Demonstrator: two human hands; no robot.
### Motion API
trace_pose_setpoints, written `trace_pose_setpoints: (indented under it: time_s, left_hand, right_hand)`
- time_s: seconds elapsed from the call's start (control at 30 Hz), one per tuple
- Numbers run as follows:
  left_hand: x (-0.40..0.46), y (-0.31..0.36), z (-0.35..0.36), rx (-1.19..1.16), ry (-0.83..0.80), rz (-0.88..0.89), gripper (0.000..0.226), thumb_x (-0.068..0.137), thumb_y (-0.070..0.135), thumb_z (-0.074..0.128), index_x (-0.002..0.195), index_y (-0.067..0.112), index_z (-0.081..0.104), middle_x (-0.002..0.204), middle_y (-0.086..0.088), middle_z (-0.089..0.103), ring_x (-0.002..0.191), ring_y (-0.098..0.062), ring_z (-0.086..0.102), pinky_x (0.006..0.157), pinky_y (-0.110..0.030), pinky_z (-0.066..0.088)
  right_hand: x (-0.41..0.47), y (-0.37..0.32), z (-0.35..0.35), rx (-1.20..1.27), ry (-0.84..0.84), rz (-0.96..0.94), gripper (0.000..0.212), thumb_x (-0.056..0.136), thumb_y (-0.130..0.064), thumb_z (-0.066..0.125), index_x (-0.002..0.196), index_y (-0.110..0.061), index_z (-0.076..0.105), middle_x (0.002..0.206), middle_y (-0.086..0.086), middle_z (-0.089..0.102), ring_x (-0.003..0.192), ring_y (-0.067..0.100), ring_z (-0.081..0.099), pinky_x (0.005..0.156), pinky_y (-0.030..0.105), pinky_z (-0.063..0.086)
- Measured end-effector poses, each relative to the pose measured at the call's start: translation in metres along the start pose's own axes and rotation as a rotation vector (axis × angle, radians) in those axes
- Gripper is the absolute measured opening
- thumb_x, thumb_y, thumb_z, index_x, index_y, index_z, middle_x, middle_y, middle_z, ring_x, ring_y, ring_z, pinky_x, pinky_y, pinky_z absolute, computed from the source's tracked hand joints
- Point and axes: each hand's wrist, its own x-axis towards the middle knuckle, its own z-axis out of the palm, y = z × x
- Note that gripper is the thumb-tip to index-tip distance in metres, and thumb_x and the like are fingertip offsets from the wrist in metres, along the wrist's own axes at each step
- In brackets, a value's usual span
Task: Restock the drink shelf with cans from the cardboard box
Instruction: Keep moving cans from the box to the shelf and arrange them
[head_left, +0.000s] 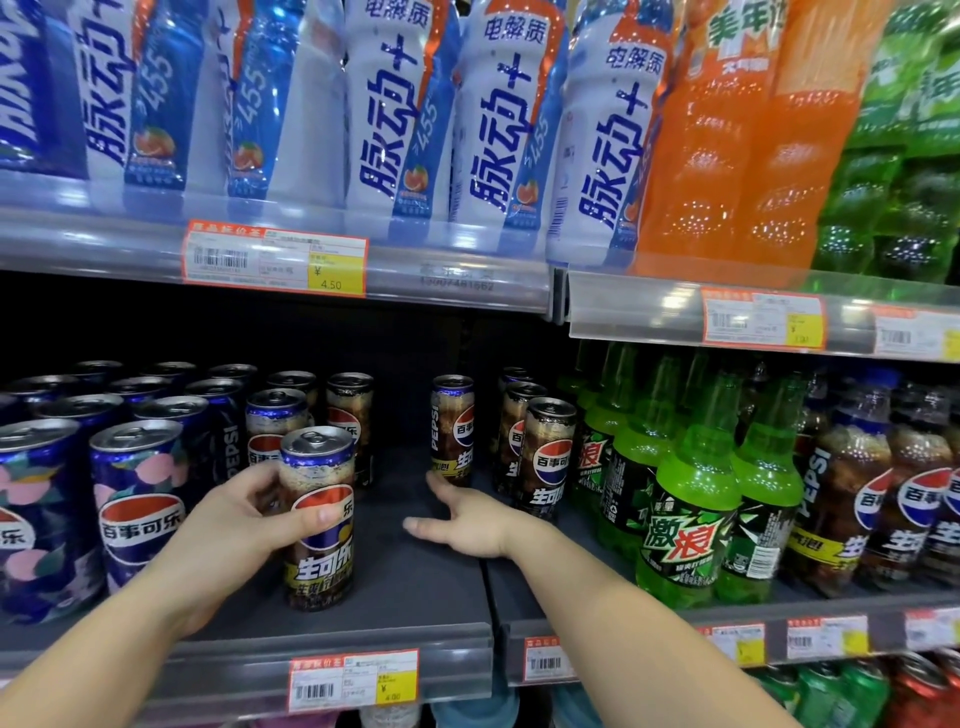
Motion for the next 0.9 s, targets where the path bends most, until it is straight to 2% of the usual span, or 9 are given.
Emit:
trace_pose_setpoints:
  time_s: [0.4, 0.67, 0.8, 0.9]
  left_hand:
    - [-0.001, -0.006, -0.002, 0.047, 0.017, 0.005, 0.091, 0.022, 0.066, 0.087, 0.102, 0.027, 0.069, 0.102, 0.006, 0.074, 0.093, -0.012, 0.070, 0.087, -0.039, 0.053]
    - [0.023, -0.011, 0.030, -0.007, 0.027, 0.038, 0.071, 0.039, 0.051, 0.092, 0.100, 0.024, 0.069, 0.104, 0.001, 0.074, 0.100, -0.016, 0.068, 0.094, -0.043, 0.051]
    - [0.050, -0.006, 0.072, 0.015, 0.028, 0.065, 0.043, 0.064, 0.024, 0.087, 0.102, 0.022, 0.066, 0.101, 0.002, 0.072, 0.097, -0.013, 0.067, 0.084, -0.032, 0.054]
    - [0.068, -0.002, 0.098, 0.038, 0.019, 0.084, 0.040, 0.069, 0.021, 0.085, 0.103, 0.023, 0.064, 0.098, 0.004, 0.070, 0.088, -0.008, 0.067, 0.068, -0.017, 0.050]
  right_hand:
    - [0.003, -0.005, 0.002, -0.012, 0.038, 0.009, 0.093, 0.089, -0.060, 0.052, 0.155, -0.018, 0.003, 0.163, -0.001, -0.002, 0.150, 0.016, 0.005, 0.120, 0.028, 0.009]
    - [-0.054, 0.008, -0.003, -0.019, 0.117, -0.106, 0.088, 0.089, -0.055, 0.056, 0.155, -0.019, 0.010, 0.162, -0.003, 0.005, 0.148, 0.007, 0.007, 0.120, 0.023, 0.008]
    - [-0.090, 0.019, -0.006, 0.007, 0.168, -0.099, 0.080, 0.091, -0.049, 0.058, 0.154, -0.021, 0.018, 0.161, -0.007, 0.011, 0.144, 0.000, 0.012, 0.112, 0.011, 0.010]
    - [-0.105, 0.026, -0.008, 0.002, 0.202, -0.085, 0.074, 0.093, -0.046, 0.056, 0.153, -0.020, 0.022, 0.160, -0.008, 0.017, 0.141, -0.004, 0.015, 0.111, 0.010, 0.012]
